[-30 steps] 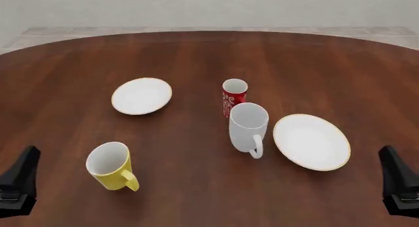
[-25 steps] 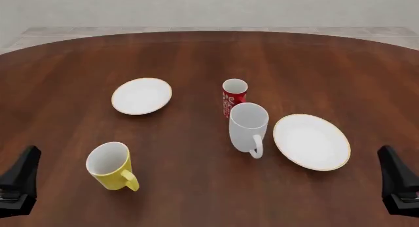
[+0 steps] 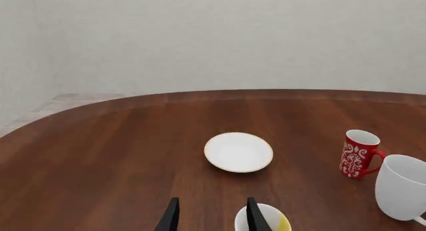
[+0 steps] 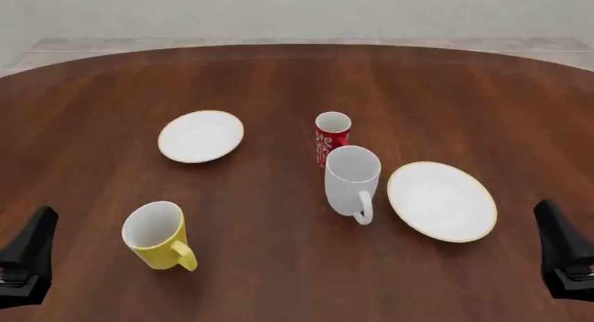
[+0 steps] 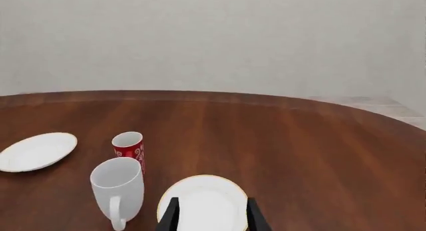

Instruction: Put the white mug on the left plate.

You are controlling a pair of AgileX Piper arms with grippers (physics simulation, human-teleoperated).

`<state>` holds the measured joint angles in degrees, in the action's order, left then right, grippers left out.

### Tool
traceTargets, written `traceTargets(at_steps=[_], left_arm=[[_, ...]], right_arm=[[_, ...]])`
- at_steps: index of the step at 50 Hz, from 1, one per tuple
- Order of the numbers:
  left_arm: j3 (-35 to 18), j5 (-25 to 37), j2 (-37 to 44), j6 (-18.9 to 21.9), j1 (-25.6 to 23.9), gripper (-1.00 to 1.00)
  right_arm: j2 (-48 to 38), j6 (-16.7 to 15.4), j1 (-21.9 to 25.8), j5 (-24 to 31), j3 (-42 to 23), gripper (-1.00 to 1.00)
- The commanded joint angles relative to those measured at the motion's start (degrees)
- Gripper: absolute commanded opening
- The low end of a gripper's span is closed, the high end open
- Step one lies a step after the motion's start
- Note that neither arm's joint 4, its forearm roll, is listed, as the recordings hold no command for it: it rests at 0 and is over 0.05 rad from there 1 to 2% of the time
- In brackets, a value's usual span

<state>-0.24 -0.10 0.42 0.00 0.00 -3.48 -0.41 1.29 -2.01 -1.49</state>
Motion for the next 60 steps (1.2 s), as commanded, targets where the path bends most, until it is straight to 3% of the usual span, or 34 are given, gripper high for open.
traceTargets(at_steps=[1,2,4,8,12,16,20,23,26,29,38,41,43,44,52,55,57,60], left_arm=[[-0.01,0.0,0.02,0.01,0.0,1.0],[-0.01,0.0,0.02,0.0,-0.01,1.0],[-0.01,0.0,0.01,-0.01,0.0,1.0],[-0.01,0.0,0.01,0.0,0.0,1.0],[-0.01,0.0,0.02,0.01,0.01,1.0],[-0.01,0.0,0.01,0.01,0.01,1.0],[-0.01,0.0,0.01,0.0,0.0,1.0],[-0.01,0.0,0.02,0.0,0.0,1.0],[-0.01,0.0,0.01,0.0,0.0,1.0],[-0.01,0.0,0.02,0.01,0.0,1.0],[-0.01,0.0,0.01,0.0,-0.01,1.0],[-0.01,0.0,0.02,0.0,0.0,1.0],[-0.01,-0.01,0.0,0.0,0.01,1.0],[-0.01,0.0,0.02,-0.01,0.0,1.0],[-0.01,0.0,0.02,0.01,-0.01,1.0],[-0.01,0.0,0.02,0.0,0.0,1.0],[-0.01,0.0,0.01,-0.01,0.01,1.0],[-0.01,0.0,0.01,0.01,0.01,1.0]], right_arm=[[-4.88,-0.79,-0.19,-1.29,-3.04,1.0],[-5.18,-0.71,0.38,-1.22,-3.62,1.0],[-7.89,-3.45,1.29,-1.85,-4.87,1.0],[-9.4,-3.66,1.67,-1.84,-6.63,1.0],[-13.57,-6.38,2.53,-2.95,-8.63,1.0],[-16.93,-6.17,4.03,-3.95,-9.68,1.0],[-23.04,-2.11,5.25,-4.28,-12.08,1.0],[-22.71,-3.26,5.31,-3.21,-13.59,1.0],[-20.98,-0.58,6.88,-1.61,-15.27,1.0],[-28.49,-4.82,5.22,-2.68,-17.04,1.0],[-31.45,-3.19,6.97,0.15,-21.28,1.0],[-33.4,-0.32,7.54,1.12,-22.87,1.0],[-36.11,-0.65,7.88,1.81,-24.24,1.0],[-37.7,-2.47,7.28,1.89,-24.66,1.0],[-40.92,-0.88,10.05,2.64,-26.88,1.0],[-40.42,-4.6,9.73,2.47,-26.94,1.0],[-41.12,0.0,8.98,2.98,-27.46,1.0],[-42.4,-0.12,9.56,2.8,-27.78,1.0]])
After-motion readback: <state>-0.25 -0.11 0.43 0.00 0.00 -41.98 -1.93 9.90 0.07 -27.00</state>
